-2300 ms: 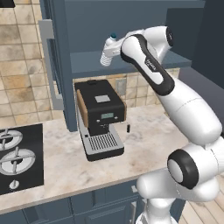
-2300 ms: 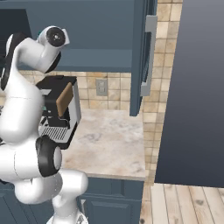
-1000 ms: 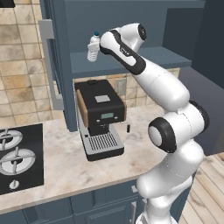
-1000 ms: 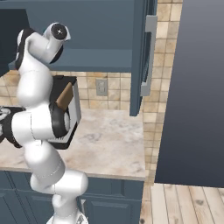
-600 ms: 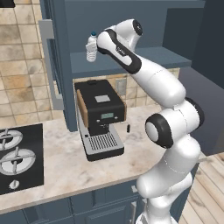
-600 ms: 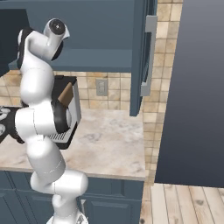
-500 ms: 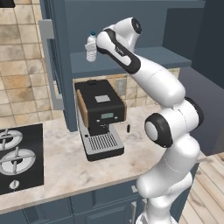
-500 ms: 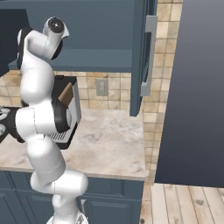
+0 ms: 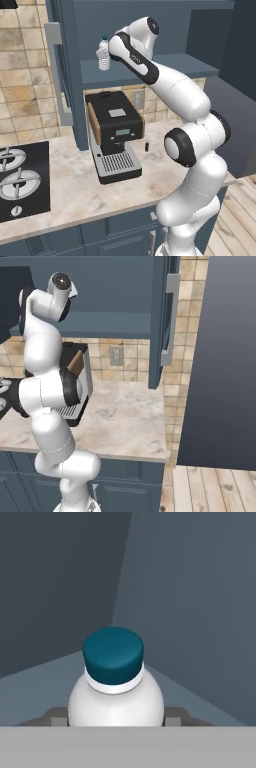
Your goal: Sort all alcoholic drinks to one cabinet, and non-alcoholic drinks to the other.
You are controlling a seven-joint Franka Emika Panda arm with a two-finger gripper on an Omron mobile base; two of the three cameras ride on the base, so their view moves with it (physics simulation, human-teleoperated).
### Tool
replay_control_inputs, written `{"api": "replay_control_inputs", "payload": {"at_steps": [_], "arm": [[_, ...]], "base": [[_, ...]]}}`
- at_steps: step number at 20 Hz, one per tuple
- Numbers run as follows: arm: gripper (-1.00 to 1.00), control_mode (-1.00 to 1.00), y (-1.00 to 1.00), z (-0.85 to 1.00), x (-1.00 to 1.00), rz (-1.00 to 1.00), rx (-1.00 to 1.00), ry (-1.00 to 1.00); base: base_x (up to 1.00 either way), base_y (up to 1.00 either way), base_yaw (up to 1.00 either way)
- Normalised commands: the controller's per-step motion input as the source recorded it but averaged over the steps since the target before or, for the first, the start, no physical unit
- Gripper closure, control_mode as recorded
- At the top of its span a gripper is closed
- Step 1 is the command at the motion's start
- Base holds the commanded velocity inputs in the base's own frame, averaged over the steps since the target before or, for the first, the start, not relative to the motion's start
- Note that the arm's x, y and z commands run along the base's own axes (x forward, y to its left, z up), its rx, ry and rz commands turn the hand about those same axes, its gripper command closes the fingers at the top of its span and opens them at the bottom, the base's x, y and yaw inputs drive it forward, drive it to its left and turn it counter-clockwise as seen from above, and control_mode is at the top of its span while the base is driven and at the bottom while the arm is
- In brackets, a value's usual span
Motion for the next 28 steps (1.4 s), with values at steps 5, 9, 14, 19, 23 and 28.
{"api": "replay_control_inputs", "payload": {"at_steps": [5, 9, 14, 19, 23, 28], "arm": [[1.0, -1.0, 0.0, -0.23, 0.04, 0.0, 0.01, 0.0], [1.0, -1.0, -0.02, -0.16, 0.19, 0.0, 0.02, 0.0], [-1.0, -1.0, 0.0, -0.17, 0.27, 0.0, 0.02, 0.01], [-1.0, -1.0, 0.0, -0.15, 0.25, 0.0, 0.03, 0.0], [-1.0, -1.0, 0.0, -0.13, 0.23, 0.0, 0.0, 0.0], [-1.0, -1.0, 0.0, -0.02, 0.12, 0.0, 0.0, 0.0]], "base": [[0.0, 0.0, 0.0], [0.0, 0.0, 0.0], [0.0, 0.0, 0.0], [0.0, 0.0, 0.0], [0.0, 0.0, 0.0], [0.0, 0.0, 0.0]]}}
